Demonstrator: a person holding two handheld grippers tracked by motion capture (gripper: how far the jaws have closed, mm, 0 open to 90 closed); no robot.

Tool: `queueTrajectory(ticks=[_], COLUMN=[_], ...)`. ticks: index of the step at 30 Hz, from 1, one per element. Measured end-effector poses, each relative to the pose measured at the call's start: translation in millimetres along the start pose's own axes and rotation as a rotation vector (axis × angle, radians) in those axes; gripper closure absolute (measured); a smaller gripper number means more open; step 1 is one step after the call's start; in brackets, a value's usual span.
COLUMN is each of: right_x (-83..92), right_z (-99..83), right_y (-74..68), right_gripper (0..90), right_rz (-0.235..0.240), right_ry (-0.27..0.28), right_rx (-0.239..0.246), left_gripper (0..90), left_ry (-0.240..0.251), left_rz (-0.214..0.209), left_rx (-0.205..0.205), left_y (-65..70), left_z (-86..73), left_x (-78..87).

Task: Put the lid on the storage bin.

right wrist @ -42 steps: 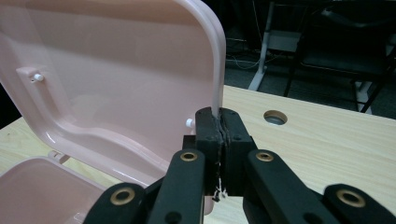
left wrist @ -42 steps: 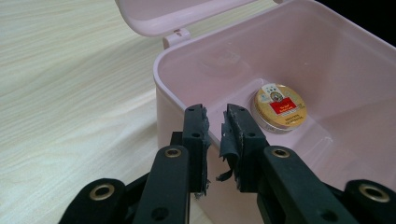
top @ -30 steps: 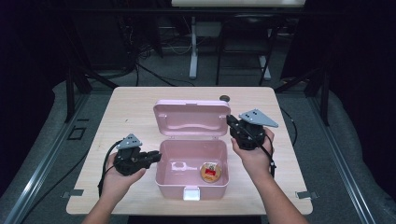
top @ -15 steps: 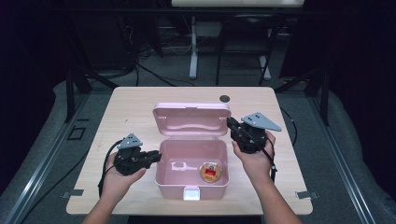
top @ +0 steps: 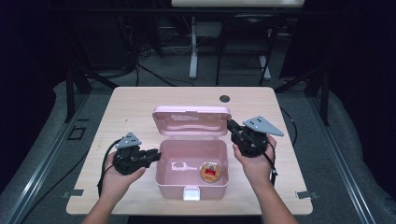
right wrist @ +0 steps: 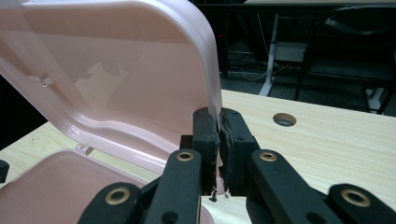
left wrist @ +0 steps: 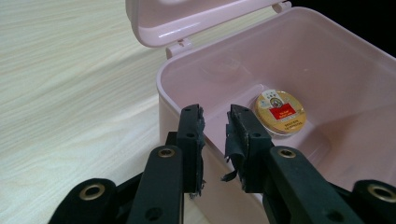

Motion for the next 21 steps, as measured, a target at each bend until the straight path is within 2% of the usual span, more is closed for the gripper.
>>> queueTrajectory(ticks=[13,20,21], right_x=[5.5,6.8,7.0], right_z=[-3.1,-4.0,-4.1], right_y=[-2.0,-2.3,-2.4], right_gripper=[84.6,84.5,84.5], right_rz=[0.014,0.019,0.018], right_ry=[0.0,0.001,0.001], right_rx=[-0.014,-0.018,-0.015], left_gripper=[74.3,70.0,69.3], left_ry=[0.042,0.117,0.116], left_rz=[0.022,0.052,0.049], left_rx=[-0.011,-0.008,-0.012], left_y=[-1.7,-7.8,-8.3], left_z=[10.7,24.8,25.7], left_x=[9.0,21.9,23.8])
Point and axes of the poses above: each handheld gripper's, and its own axes: x roughly backward along the jaws, z roughly out of its top, y roughly to its right, the point moved 9 cm from there along -x, roughly forward along the jaws, and after that the axes turned 5 degrees about y, right-handed, at the moved point
